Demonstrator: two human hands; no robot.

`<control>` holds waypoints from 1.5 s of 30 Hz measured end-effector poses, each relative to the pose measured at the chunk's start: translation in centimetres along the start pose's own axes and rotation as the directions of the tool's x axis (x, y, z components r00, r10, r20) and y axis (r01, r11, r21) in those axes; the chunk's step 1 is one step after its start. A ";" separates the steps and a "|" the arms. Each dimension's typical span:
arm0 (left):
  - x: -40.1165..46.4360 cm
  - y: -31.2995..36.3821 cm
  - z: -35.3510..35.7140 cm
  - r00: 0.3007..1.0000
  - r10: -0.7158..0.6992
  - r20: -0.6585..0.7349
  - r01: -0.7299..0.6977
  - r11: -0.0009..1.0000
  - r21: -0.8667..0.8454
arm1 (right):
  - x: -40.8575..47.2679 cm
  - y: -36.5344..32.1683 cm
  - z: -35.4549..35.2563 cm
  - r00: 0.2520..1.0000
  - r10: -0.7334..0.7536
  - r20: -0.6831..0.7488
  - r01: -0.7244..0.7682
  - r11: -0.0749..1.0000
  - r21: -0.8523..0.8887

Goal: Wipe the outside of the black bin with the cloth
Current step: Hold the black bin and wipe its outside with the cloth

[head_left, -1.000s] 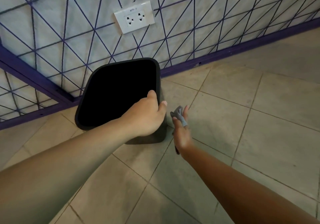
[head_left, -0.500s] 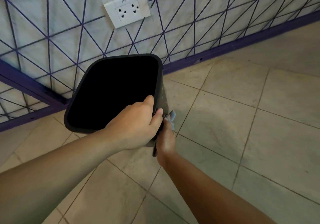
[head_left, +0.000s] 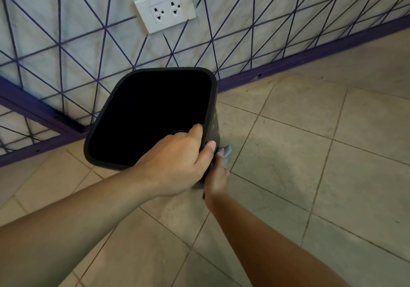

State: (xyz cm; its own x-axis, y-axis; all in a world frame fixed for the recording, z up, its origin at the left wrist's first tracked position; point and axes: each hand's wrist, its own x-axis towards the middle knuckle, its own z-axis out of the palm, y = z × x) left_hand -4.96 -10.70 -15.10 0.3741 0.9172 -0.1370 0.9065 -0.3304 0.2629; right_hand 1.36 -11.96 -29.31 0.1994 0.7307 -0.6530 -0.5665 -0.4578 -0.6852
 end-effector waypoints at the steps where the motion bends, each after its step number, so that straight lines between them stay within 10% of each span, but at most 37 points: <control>1: -0.1 -0.1 0.0 1.000 0.004 0.007 -0.004 1.000 0.003 | -0.5 -0.1 0.3 1.000 0.018 0.013 -0.018 1.000 -0.004; 21: -0.2 -0.2 -0.1 0.999 -0.008 -0.034 0.008 1.000 -0.002 | -1.9 1.0 -0.4 0.987 -0.138 0.077 0.147 0.981 -0.126; 33: -0.6 -0.1 -0.2 0.998 0.017 -0.054 -0.022 0.995 -0.095 | -0.6 0.3 -0.1 1.000 0.023 0.017 -0.022 0.996 -0.085; 45: -0.6 -0.2 -0.4 0.999 0.013 -0.048 -0.019 0.992 -0.122 | -2.4 0.4 -0.3 0.975 -0.195 0.109 0.204 0.976 -0.071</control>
State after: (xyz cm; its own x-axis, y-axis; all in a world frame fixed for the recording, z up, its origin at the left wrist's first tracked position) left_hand -5.39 -11.09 -14.70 0.3763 0.9224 -0.0871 0.8683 -0.3183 0.3804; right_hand 0.86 -14.08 -28.11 0.2175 0.8570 -0.4672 -0.4554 -0.3343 -0.8252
